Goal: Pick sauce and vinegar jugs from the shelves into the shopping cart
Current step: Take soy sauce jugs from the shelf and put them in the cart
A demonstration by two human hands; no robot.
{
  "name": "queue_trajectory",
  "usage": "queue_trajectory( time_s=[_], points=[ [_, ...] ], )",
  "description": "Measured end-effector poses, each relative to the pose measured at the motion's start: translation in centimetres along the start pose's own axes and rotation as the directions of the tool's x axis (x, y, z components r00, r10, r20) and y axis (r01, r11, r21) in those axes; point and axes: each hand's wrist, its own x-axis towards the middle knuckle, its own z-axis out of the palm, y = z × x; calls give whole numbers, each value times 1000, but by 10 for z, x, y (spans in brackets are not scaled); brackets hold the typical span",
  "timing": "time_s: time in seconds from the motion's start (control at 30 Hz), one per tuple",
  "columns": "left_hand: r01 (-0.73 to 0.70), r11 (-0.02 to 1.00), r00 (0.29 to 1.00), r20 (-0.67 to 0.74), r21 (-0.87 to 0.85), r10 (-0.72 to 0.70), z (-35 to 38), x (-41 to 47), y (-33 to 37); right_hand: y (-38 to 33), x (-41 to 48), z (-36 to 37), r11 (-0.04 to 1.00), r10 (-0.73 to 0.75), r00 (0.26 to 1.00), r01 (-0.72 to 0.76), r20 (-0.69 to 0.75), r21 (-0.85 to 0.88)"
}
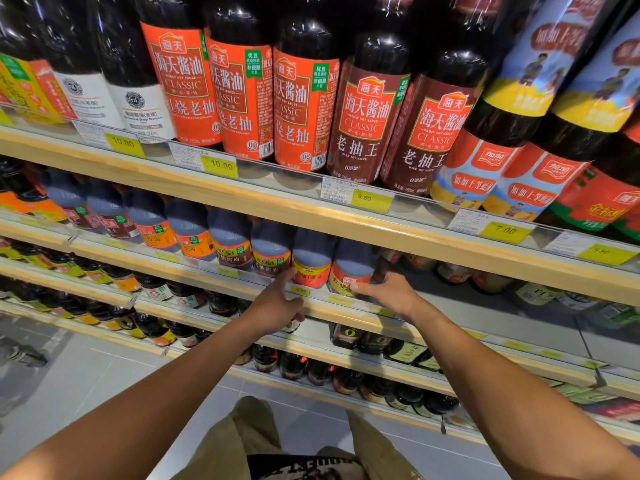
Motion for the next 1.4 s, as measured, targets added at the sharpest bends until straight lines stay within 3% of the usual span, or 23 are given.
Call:
queue_trajectory(
  time_s=[0.3, 0.5, 0.6, 0.67, 0.77, 0.9, 1.07, 1.4],
  points=[
    [-58, 992, 997, -52, 113, 64, -2, -25, 12, -11, -27, -7, 995, -94, 995, 92, -40, -43],
    [-95, 984, 994, -34, 152, 101, -2, -50, 18, 5, -37, -11, 975, -162, 984, 148, -76, -165],
    [-158, 929, 980, -59, 334, 188, -8, -58, 11, -6, -59, -10, 943, -218, 968, 175, -125, -282],
    [-183, 815, 951, -111, 550, 288, -11, -61, 5, -14, -75, -8, 879, -286, 949, 203, -135, -432],
    [-102, 574, 896, -176, 812, 408, -20, -72, 3, -23, -93, 0, 647, -467, 872, 224, -146, -729],
    [-34, 421, 839, -202, 907, 504, -37, -90, -9, -31, -103, 20, 439, -612, 790, 296, -41, -848],
    [80, 408, 815, -296, 910, 499, -71, -127, -38, -56, -111, 67, 304, -675, 733, 382, 86, -872],
    [292, 536, 737, -543, 792, 401, -204, -248, -144, -162, -150, 229, 147, -770, 590, 534, 242, -832]
  ],
)
